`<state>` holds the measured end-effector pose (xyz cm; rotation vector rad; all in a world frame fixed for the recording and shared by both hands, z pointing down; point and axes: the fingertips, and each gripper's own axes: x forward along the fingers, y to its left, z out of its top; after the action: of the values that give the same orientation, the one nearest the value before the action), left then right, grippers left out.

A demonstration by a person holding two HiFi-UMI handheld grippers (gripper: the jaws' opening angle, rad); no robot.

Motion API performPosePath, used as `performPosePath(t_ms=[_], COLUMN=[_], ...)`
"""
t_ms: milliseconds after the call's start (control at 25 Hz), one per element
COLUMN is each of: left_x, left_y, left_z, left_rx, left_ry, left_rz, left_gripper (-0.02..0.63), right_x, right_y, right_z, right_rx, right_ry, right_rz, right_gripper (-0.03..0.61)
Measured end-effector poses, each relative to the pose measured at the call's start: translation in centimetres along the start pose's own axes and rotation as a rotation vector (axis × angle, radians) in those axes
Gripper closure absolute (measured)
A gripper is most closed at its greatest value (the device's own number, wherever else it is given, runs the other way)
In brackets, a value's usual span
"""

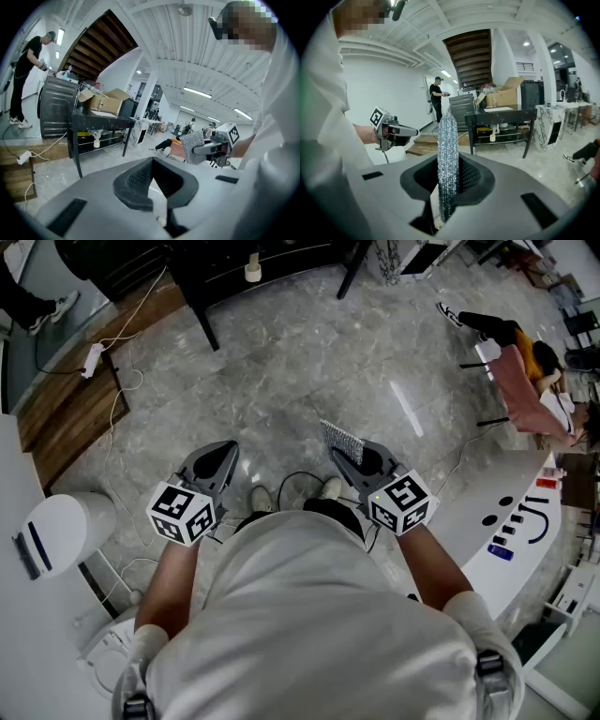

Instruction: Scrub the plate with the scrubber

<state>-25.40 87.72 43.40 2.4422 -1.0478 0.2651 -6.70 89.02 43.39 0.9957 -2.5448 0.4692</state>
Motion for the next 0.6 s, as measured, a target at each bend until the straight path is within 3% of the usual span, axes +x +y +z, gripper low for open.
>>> performPosePath(t_ms=[160,440,480,560,600], left_x=[-2.3,-1.6,-1.1,0.4,1.2], left_y=[2.0,3.7,4.0,4.8,5.1], left_z=[-0.2,0.7,1.1,2.2,2.8], left_rx=[0.078,0.065,0.066,0.067,0.071], left_ry=[0.016,-0.015,-0.021,-0.032,-0.036], left_rz=[0.017,0.029,0.034,0.034,0.034], left_gripper=[0.617,0.615,0.602,0.456,0.442], right_x=[1.6,1.9,2.0,2.5,2.9], right_y=[2.2,2.0,1.6,0.4,-0.2], right_z=[0.9,1.6,1.7,2.0,2.1], right_rx=[-0.023,-0.015,-0.012,-0.007,-0.005], right_ry=[0.006,-0.003,-0.009,-0.020,-0.024], right_rz=[-0.007,-0.036,-0.036,-0.033,-0.030], right_gripper=[0.505,0.505,0.505,0.505,0.505])
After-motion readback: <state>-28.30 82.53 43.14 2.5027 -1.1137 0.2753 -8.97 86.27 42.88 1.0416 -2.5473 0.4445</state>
